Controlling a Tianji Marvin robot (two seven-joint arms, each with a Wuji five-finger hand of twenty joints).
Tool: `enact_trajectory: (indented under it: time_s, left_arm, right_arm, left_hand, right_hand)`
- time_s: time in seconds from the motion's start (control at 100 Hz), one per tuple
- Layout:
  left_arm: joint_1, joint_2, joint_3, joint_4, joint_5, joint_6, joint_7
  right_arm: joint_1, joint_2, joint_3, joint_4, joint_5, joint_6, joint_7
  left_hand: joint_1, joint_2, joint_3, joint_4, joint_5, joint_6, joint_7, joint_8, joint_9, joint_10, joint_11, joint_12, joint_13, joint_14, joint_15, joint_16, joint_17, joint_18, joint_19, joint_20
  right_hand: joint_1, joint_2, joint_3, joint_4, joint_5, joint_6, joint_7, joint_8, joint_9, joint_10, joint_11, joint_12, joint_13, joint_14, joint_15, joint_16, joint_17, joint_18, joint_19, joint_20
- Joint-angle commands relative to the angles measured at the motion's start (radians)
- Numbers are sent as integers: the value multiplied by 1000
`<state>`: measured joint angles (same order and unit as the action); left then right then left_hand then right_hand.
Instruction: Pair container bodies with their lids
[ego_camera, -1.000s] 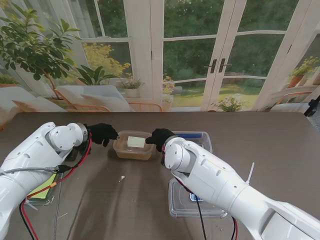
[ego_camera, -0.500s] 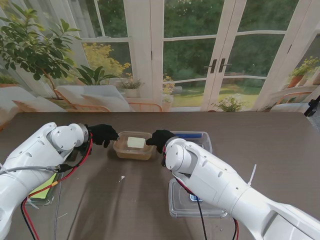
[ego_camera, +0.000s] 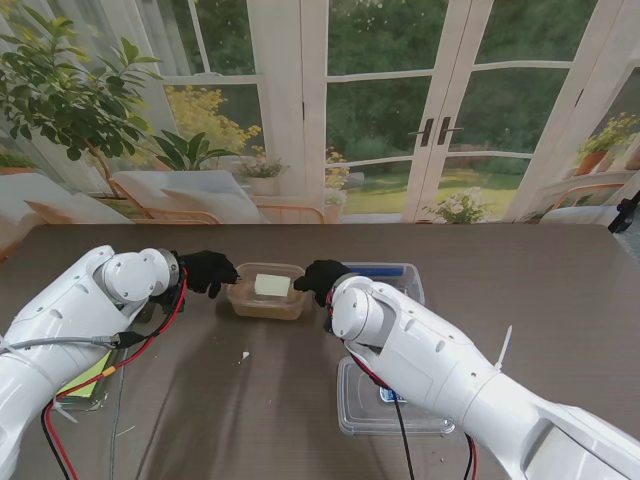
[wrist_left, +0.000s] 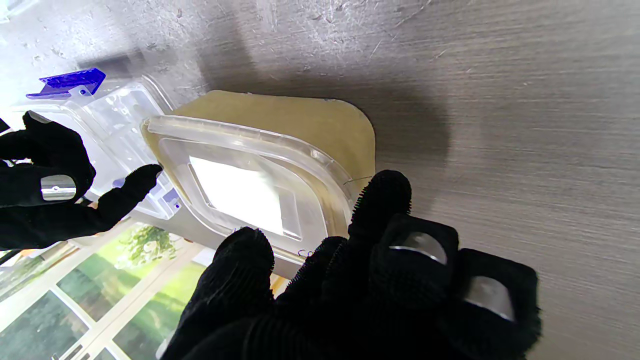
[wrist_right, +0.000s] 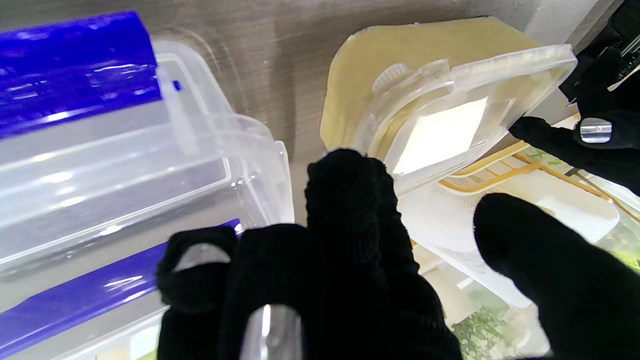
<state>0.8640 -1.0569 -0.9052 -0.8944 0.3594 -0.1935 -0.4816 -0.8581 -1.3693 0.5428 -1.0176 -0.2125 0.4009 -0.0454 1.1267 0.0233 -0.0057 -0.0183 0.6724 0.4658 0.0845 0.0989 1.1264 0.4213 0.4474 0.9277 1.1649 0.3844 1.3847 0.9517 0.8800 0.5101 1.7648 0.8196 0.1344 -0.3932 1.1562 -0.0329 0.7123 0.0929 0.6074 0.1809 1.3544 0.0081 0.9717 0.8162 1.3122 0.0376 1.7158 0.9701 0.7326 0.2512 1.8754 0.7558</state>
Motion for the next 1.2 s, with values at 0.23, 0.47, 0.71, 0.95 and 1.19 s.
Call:
enact_trajectory:
  time_s: [0.23, 0.47, 0.71, 0.95, 1.19]
  left_arm:
    - [23, 7, -22, -37, 18, 17, -31]
    - [52, 14, -65, -81, 49, 19, -22]
    - [57, 18, -74, -88, 59, 13, -24]
    - [74, 20, -103, -118, 69, 5, -19]
    - [61, 17, -82, -127, 42, -30, -23]
  right_arm:
    - [-22, 9, -4, 0, 3, 14, 41]
    - [-26, 11, -1, -4, 7, 12, 43]
    - [-30, 14, 10, -33, 2, 14, 32]
    - [-35, 24, 30, -86, -16, 20, 12]
    - [-2, -10, 12, -37, -11, -6, -26]
  left_hand:
    - [-15, 53, -4, 13, 13, -11, 20, 14, 5, 51, 16, 14, -14, 48, -12, -1, -20, -18, 66, 17]
    - [-22, 50, -6, 13, 11, -14, 19, 13, 0, 49, 15, 14, -17, 49, -18, 0, -27, -16, 56, 23]
    - [-28, 51, -4, 14, 12, -15, 20, 13, -4, 47, 24, 21, -19, 47, -21, 1, -29, -17, 51, 28]
    - [-30, 50, -4, 14, 18, -16, 25, 15, -3, 47, 38, 34, -18, 47, -22, 3, -30, -18, 48, 32]
    - [-31, 51, -3, 14, 18, -17, 29, 18, -1, 45, 54, 49, -17, 43, -23, 2, -30, -18, 47, 35]
  right_hand:
    - [-25, 20, -48, -3, 15, 62, -34, -3, 94, 90, -12, -14, 0, -39, 30, -5, 450, 29, 149, -17]
    - [-24, 19, -47, -3, 16, 64, -33, -2, 93, 94, -14, -14, 0, -39, 30, -5, 449, 30, 147, -18]
    - [-23, 16, -44, -3, 13, 62, -34, -2, 93, 94, -16, -14, 0, -38, 29, -6, 449, 33, 145, -19]
    - [-22, 14, -41, -4, 8, 63, -35, -3, 93, 95, -16, -12, 0, -29, 27, -7, 448, 43, 140, -20]
    - [-18, 10, -31, -5, -15, 53, -41, -3, 84, 102, -23, -13, -1, -11, 20, -12, 444, 64, 127, -24]
